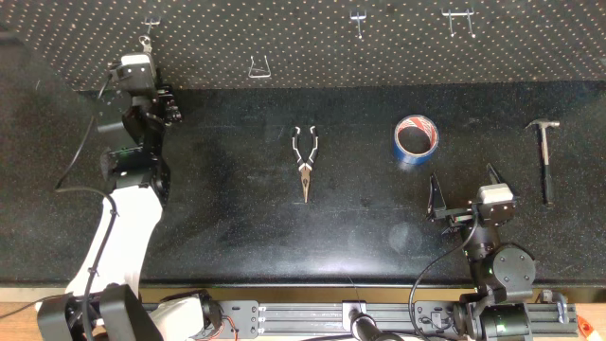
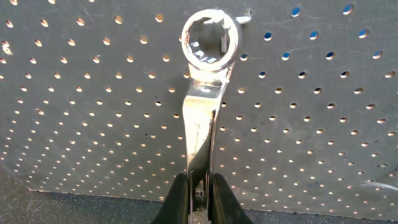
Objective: Place Tools Onto Pegboard
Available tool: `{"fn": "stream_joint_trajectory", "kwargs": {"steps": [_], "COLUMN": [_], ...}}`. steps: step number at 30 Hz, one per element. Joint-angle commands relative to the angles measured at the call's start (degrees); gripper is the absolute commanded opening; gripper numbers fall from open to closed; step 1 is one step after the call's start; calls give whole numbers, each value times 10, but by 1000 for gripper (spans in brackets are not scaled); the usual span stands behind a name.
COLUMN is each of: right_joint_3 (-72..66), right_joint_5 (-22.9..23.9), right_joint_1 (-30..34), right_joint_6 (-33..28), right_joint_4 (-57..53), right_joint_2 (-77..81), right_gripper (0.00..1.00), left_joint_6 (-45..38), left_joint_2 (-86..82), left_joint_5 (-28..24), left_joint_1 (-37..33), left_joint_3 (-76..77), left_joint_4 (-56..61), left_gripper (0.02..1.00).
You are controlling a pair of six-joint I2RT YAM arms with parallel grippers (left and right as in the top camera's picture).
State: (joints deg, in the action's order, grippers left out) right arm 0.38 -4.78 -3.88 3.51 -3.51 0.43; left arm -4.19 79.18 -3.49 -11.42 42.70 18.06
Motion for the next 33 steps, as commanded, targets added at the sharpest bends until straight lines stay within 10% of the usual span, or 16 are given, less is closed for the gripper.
{"fn": "stream_joint_trajectory", "kwargs": {"steps": [1,4,6,22,27,33], "right_joint_3": [-2,-2,-2,-2,-2,-2], "right_joint_5": [-1,-1,-1,-2,-1,-1], "right_joint_1": [-4,-4,-4,-4,-4,-4], "right_joint_6": [-10,-10,-10,-10,-10,-10], "right_joint_4": [-3,-3,-3,-3,-3,-3], "right_joint_2": [-4,-4,-4,-4,-4,-4], "right_gripper": [1000,998,998,1000,998,998], "left_joint_6": [5,5,5,6,91,246], "left_joint_2": [10,10,4,-399,-395,-356], "left_joint_5": [-2,-15,-15,16,-112,-2], "left_joint_1": [-1,-1,-1,-2,4,197], "left_joint_3": [19,19,19,19,19,19], "left_joint_4": [25,30,25,-397,-553,-680], "left_gripper": [58,452,969,996,996,996]}}
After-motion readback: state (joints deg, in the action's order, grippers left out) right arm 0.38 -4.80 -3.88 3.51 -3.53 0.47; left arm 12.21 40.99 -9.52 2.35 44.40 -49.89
